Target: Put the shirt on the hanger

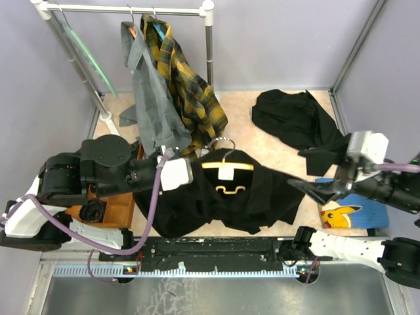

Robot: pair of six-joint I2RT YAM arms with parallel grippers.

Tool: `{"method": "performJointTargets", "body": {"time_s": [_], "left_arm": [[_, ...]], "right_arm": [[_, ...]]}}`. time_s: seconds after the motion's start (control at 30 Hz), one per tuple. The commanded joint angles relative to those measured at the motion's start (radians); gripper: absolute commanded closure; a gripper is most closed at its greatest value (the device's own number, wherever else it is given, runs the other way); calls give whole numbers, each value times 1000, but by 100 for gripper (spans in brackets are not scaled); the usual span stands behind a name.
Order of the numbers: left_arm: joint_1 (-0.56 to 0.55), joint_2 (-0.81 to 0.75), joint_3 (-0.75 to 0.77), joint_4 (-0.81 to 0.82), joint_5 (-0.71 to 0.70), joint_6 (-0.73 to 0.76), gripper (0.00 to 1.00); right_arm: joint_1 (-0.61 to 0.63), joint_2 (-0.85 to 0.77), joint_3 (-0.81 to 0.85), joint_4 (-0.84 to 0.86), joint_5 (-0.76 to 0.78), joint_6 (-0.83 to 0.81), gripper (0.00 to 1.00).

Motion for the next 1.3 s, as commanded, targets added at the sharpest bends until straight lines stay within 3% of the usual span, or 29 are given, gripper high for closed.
{"method": "performJointTargets", "body": {"time_s": [0.0,0.43,0.6,0.77,0.9,0.97,1.0,1.1,1.27], "left_arm": [[3,8,1,9,146,-46,100],[3,6,-22,36,211,-35,100],[3,-1,-23,53,229,-27,100],[3,2,-24,66,230,-15,100],[3,5,-26,72,226,-11,100],[3,2,-35,81,211,-11,100],[3,-2,-48,95,196,-15,99],[3,-29,-97,157,126,-38,86],[3,-106,-228,305,-27,-89,48]], "right_arm": [[5,29,-13,-75,-209,-20,37],[6,18,-142,-132,-290,39,41],[5,15,-173,-111,-322,45,54],[6,37,-183,-123,-370,49,57],[6,37,-204,-114,-388,50,71],[6,31,-210,-104,-384,55,84],[6,26,-211,-99,-368,62,97],[6,10,-227,-81,-319,87,100],[5,-46,-305,-33,-177,156,100]]}}
